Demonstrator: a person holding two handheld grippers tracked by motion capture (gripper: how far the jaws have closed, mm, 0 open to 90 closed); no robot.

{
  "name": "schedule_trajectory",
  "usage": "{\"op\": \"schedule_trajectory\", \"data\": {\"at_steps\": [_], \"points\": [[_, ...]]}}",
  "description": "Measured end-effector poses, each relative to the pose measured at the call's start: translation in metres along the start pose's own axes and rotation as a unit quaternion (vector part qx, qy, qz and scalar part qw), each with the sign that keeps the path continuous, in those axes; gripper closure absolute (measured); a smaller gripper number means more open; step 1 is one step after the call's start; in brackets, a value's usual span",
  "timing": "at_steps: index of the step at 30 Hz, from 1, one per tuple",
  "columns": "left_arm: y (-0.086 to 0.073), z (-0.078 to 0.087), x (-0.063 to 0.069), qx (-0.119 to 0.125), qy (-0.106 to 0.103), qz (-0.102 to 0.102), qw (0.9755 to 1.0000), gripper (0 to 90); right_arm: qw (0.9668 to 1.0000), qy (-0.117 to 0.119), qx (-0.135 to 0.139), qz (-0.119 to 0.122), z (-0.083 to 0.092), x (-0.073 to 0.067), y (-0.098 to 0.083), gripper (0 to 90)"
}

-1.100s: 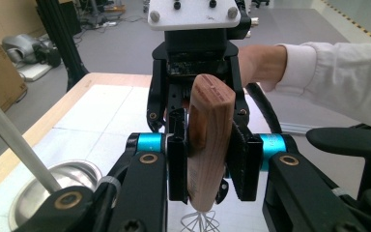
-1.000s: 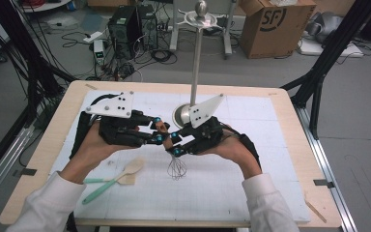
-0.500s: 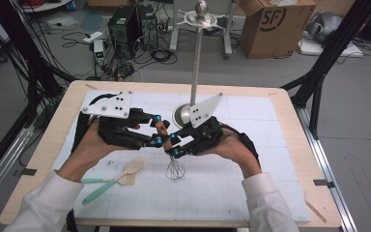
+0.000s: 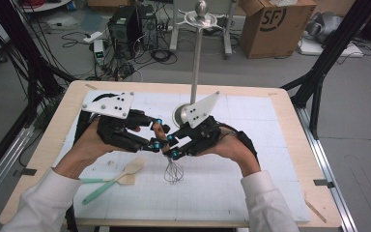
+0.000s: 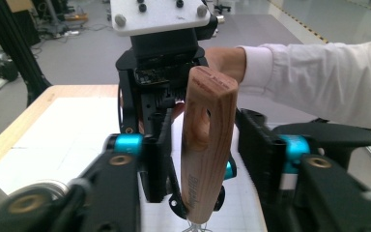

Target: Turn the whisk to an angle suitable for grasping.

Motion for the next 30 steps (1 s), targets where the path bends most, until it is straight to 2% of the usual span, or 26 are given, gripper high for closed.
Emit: {"op": "schedule_trajectory", "data": {"at_steps": [1, 4, 11, 14, 15, 16, 18, 20, 22, 24, 25, 28, 30], "points": [[0.000, 0.000, 0.000, -0.002, 0.002, -0.002, 1.0000, 70.4, 1.0000, 0.003, -0.002, -0.004, 0.000, -0.001, 0.000, 71.1], [0.004, 0.000, 0.000, -0.014, 0.010, -0.001, 0.9999, 71.2, 1.0000, 0.002, 0.003, 0.003, -0.001, -0.001, 0.001, 71.1], [0.009, -0.001, 0.000, -0.015, 0.025, 0.004, 0.9996, 71.8, 1.0000, -0.003, 0.006, -0.007, 0.004, -0.001, 0.002, 70.9], [0.010, -0.002, 0.000, -0.013, 0.029, 0.006, 0.9995, 71.9, 0.9999, -0.008, 0.012, -0.008, 0.005, -0.002, 0.002, 70.0], [0.011, -0.002, 0.000, -0.012, 0.033, 0.006, 0.9993, 71.9, 0.9997, -0.016, 0.015, -0.006, 0.005, 0.000, 0.002, 69.3], [0.011, -0.002, -0.001, -0.012, 0.038, 0.006, 0.9992, 71.9, 0.9997, -0.017, 0.014, -0.010, 0.006, -0.001, 0.002, 66.4], [0.013, -0.001, -0.003, -0.009, 0.052, 0.014, 0.9985, 71.9, 0.9988, -0.044, 0.019, -0.013, 0.008, 0.002, 0.002, 55.3], [0.013, -0.001, -0.003, -0.008, 0.058, 0.018, 0.9981, 71.9, 0.9979, -0.056, 0.022, -0.025, 0.011, 0.003, 0.001, 48.3], [0.013, 0.000, -0.005, -0.010, 0.067, 0.023, 0.9974, 71.9, 0.9961, -0.078, 0.021, -0.035, 0.013, 0.006, 0.000, 33.6], [0.013, 0.002, -0.010, -0.011, 0.088, 0.036, 0.9954, 71.9, 0.9942, -0.098, 0.018, -0.041, 0.015, 0.008, -0.001, 20.4], [0.013, 0.002, -0.010, -0.011, 0.088, 0.036, 0.9954, 71.8, 0.9930, -0.106, 0.020, -0.048, 0.015, 0.008, -0.001, 13.8], [0.013, 0.003, -0.015, -0.016, 0.114, 0.046, 0.9923, 71.8, 0.9900, -0.126, 0.027, -0.057, 0.017, 0.010, -0.001, 3.2], [0.013, 0.004, -0.017, -0.012, 0.122, 0.056, 0.9909, 71.8, 0.9858, -0.153, 0.034, -0.061, 0.020, 0.013, -0.001, 0.3]]}}
Point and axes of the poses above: each handheld gripper's, and its own axes: z roughly backward along the jaws, y roughly out of its top, x roughly to its right, the point moved 7 cm from there along -z, roughly forward along the jaws, and after that the axes turned 6 degrees about -x, right-handed, at the moved point
